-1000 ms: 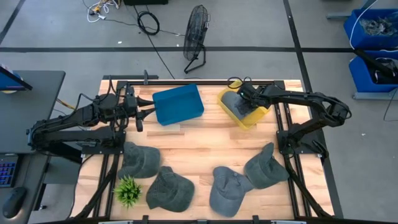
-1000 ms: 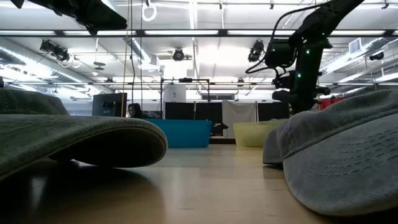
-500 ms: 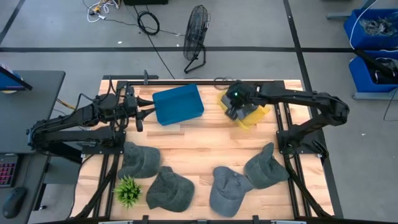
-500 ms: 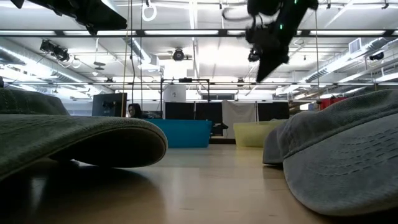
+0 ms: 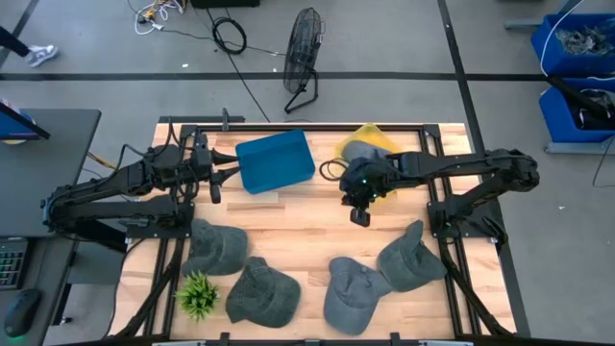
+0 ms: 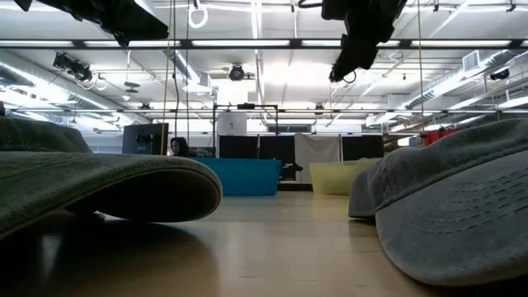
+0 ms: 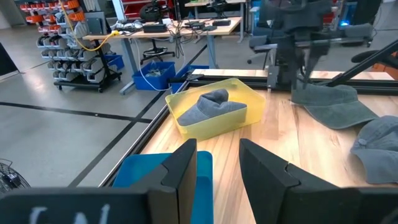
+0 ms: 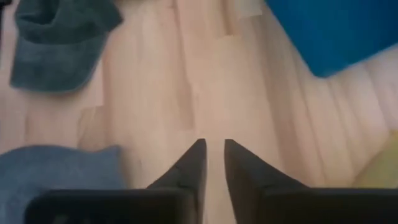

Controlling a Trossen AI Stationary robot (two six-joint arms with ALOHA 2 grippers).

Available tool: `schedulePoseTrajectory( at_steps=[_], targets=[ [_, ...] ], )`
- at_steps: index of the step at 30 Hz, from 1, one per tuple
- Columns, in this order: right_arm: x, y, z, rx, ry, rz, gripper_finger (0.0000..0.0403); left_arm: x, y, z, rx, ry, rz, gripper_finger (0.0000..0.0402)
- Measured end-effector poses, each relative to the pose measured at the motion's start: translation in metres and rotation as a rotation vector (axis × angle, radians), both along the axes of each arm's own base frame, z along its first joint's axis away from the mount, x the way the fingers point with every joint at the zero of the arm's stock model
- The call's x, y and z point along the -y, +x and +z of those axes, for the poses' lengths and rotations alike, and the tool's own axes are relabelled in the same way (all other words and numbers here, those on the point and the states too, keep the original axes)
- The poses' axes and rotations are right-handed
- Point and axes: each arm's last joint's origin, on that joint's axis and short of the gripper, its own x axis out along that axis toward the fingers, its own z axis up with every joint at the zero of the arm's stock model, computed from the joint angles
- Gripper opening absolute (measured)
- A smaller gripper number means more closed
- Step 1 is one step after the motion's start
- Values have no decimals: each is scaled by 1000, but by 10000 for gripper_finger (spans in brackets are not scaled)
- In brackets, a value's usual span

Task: Pick & Place hat
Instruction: Put the blue cap into the yellow bin

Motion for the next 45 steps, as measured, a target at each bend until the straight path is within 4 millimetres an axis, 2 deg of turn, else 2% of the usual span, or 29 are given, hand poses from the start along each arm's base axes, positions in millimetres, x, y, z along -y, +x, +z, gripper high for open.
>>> schedulePoseTrajectory(
  at_steps=[8, 14, 17, 21, 28, 33, 37, 41, 45],
  targets=[
    [-10, 10, -29, -75, 100, -33, 165, 0, 0, 0, 5, -25, 4, 124],
    [-39, 15, -41, -105, 122, 166, 215, 0, 0, -1, 1, -25, 4, 124],
    [-62, 14, -46, -133, 181, 250, 218, 0, 0, -1, 1, -24, 4, 124],
    [-93, 13, -59, -218, 271, 262, 213, 0, 0, -1, 1, -24, 4, 124],
    [-138, 14, -101, -463, 412, 182, 210, 0, 0, -1, 1, -24, 4, 124],
    [-148, 19, -132, -558, 391, 145, 210, 0, 0, 0, -3, -10, 1, 124],
    [-146, 24, -152, -561, 272, 55, 210, 0, 0, 1, 2, 26, -4, 124],
    [-146, 27, -154, -546, 255, 2, 205, 0, 0, 3, 11, 65, -9, 124],
    [-149, 29, -155, -512, 270, 17, 170, 0, 1, 6, 26, 109, -15, 124]
  ],
)
